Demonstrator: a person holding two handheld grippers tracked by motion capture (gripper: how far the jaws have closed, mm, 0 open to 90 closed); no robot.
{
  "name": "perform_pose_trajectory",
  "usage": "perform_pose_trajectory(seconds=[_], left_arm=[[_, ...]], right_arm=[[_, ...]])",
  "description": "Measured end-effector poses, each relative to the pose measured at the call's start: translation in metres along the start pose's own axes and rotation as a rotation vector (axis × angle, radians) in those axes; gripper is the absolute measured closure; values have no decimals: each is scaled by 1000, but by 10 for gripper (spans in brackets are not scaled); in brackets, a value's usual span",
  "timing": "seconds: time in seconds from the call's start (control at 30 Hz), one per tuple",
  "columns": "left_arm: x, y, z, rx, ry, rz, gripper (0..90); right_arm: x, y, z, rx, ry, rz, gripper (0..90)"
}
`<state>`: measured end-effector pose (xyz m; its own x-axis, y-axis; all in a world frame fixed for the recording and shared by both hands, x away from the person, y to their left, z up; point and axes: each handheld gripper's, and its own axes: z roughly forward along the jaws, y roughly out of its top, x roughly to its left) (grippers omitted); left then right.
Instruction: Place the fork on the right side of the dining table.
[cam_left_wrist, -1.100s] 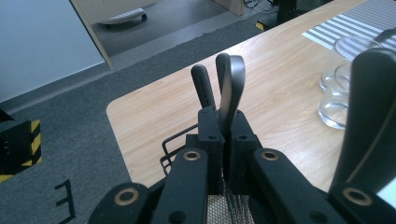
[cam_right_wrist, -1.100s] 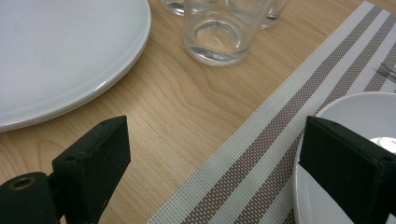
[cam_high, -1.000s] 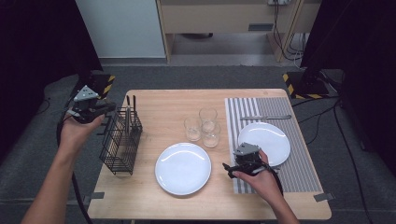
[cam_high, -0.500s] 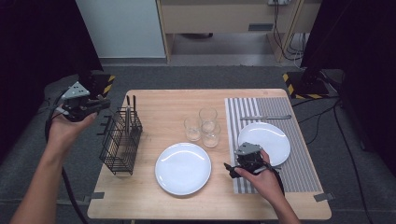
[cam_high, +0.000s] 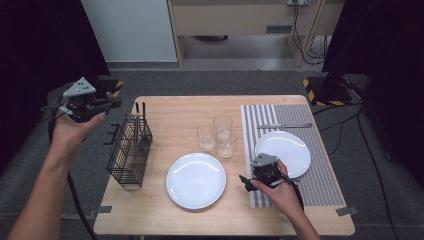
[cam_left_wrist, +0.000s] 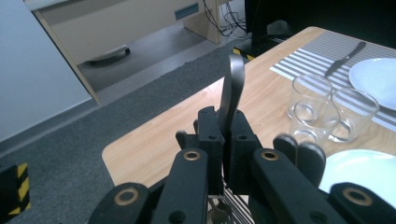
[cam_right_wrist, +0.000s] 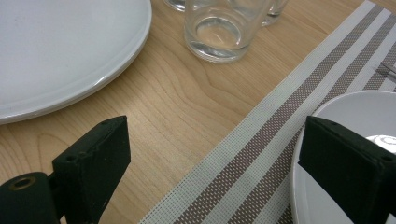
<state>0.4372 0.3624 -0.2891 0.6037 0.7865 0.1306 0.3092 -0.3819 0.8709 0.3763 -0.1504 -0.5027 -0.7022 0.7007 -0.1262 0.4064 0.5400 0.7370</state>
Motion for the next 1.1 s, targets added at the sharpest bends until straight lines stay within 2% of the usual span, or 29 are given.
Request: perform_pose_trajectory(seconds=[0.3, 0.53, 0.8, 1.1], left_arm=[[-2, 23, 6, -20, -5, -17, 868], [-13, 36, 17, -22, -19, -1, 868], [-26, 43, 32, -13, -49, 12, 868], [-40, 46, 37, -3, -72, 37, 868]], right_arm=[[-3, 1, -5, -16, -14, 10, 89], [-6, -1, -9, -20, -21, 14, 89], [-8, -1, -10, -21, -21, 17, 89], [-7, 2, -11, -29, -17, 10, 100]])
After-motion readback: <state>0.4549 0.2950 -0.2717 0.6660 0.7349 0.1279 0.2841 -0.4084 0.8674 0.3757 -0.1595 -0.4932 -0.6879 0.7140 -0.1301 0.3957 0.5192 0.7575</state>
